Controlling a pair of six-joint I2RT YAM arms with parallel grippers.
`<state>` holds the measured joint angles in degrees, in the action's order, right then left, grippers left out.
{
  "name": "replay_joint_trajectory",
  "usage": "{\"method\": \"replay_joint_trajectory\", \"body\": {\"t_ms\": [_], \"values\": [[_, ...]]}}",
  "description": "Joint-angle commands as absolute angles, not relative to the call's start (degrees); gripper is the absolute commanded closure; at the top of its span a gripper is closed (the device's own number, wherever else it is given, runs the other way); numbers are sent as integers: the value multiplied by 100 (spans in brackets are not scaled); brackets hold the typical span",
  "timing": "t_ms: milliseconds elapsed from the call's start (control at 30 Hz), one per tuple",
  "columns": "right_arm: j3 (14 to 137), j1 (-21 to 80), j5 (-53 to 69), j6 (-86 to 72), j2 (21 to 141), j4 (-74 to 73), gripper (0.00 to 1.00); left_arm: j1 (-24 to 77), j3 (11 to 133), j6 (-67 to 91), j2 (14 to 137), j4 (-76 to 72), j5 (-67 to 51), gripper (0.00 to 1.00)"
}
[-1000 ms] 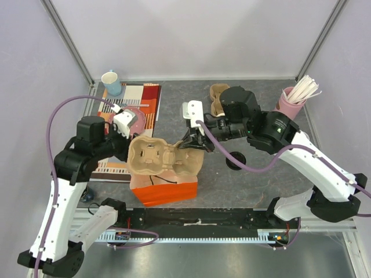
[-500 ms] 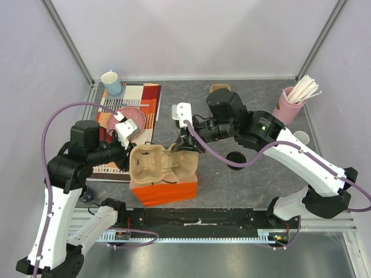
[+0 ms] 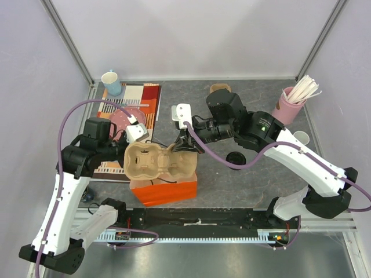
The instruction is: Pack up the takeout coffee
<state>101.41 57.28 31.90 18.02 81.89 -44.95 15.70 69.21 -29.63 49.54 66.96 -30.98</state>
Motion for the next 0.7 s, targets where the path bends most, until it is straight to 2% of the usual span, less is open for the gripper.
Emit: {"method": "replay_joint_trajectory", "body": {"t_ms": [0,33,133,433,667], "values": [[10125,5757,3015,1986,8016,-4403,100,1556,6891,-3419,4939,6881,-3602,69],[10134,5739,2980,2012,7990,-4421,100,1556,6908,-3436,4939,6917,-3664,80],[10221,5748,2909,2056,7919,-4482,100,1564,7030,-3384,4939,6943,-3849,98],[10336,5748,2514,2109,7489,-4746,100,1600,7295,-2962,4957,7093,-4666,98],[10547,5739,2233,2127,7278,-5132,100,1863,7356,-2013,5246,6478,-5027,98]]}}
